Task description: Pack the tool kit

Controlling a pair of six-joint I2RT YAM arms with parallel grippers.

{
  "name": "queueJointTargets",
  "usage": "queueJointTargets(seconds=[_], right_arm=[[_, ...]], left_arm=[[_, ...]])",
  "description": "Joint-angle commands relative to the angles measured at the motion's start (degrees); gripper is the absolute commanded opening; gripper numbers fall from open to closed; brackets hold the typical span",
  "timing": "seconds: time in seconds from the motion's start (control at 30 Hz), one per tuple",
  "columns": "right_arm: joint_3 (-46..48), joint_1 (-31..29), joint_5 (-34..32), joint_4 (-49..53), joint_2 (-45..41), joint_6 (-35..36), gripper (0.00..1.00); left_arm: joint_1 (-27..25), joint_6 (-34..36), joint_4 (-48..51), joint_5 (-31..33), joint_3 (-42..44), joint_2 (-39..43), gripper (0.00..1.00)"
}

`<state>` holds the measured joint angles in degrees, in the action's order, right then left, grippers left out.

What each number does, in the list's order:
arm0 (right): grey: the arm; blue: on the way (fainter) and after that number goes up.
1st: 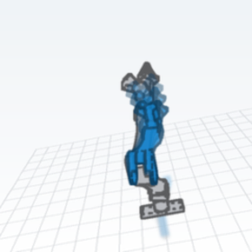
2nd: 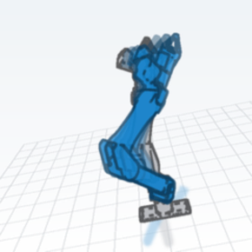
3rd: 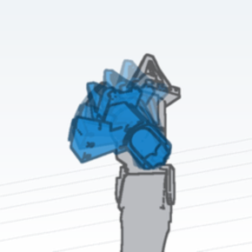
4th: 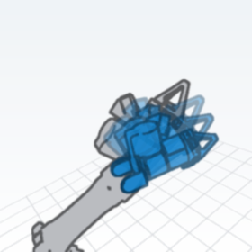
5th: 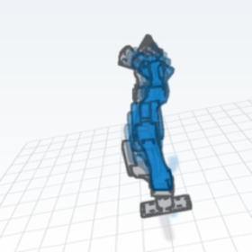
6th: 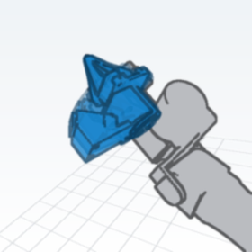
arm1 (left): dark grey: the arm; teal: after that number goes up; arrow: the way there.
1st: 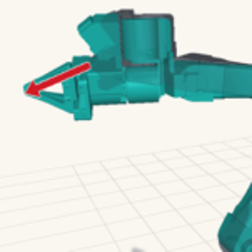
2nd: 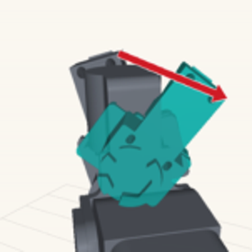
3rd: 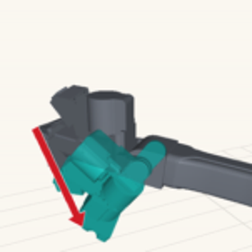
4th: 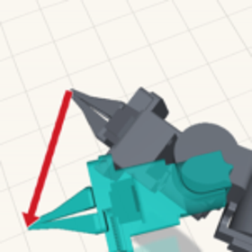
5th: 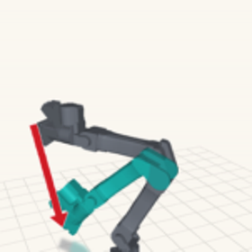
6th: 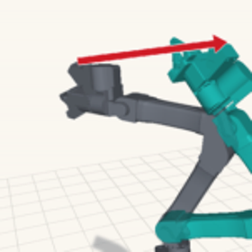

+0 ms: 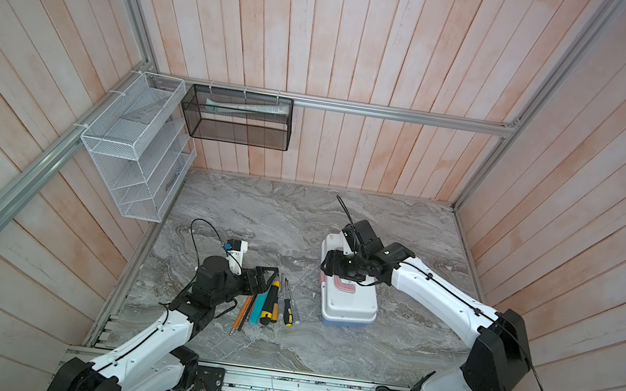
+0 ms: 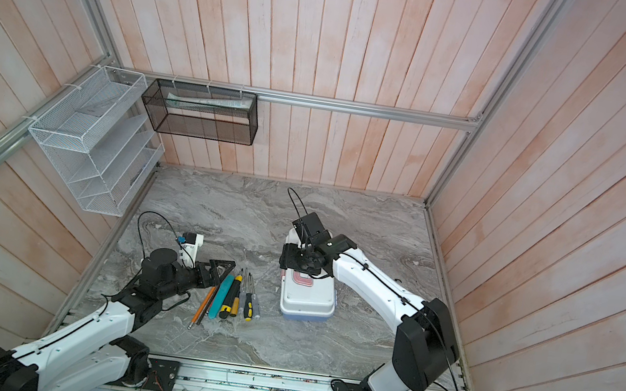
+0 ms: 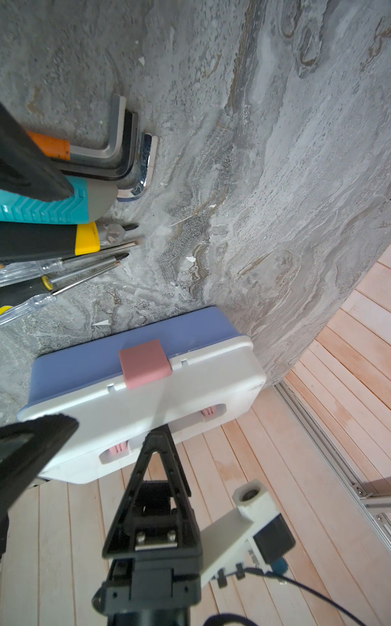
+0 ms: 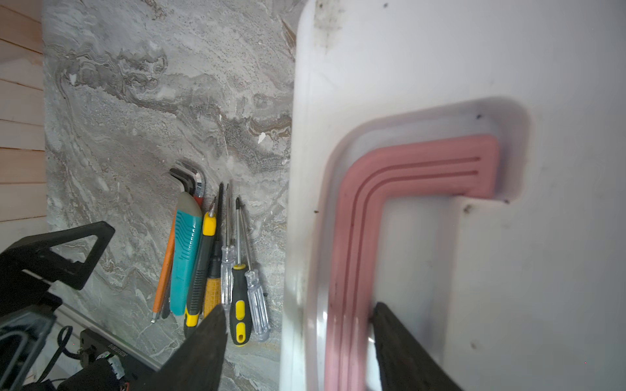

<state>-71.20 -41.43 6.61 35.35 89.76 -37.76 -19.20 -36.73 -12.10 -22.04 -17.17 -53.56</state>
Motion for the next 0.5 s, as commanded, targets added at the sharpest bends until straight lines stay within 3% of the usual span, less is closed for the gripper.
queueJointTargets(seconds=[0.0,0.17,0.47], right_arm=[[2.85,-0.15,5.0,-3.19,0.21,-1.17,0.68],[8.0,0.29,9.91,-9.02,-2.55,-1.2,0.68],[21.37,3.33,24.08,-29.18,-10.07,-6.39,0.62]], left_arm=[[-0.23,1.96,-1.77,0.18,-1.2,-1.64,1.0],[-0.31,2.76,-3.42,-0.67,-2.52,-5.43,1.0],[-3.39,3.71,-5.17,-1.45,-7.17,-13.43,1.0]])
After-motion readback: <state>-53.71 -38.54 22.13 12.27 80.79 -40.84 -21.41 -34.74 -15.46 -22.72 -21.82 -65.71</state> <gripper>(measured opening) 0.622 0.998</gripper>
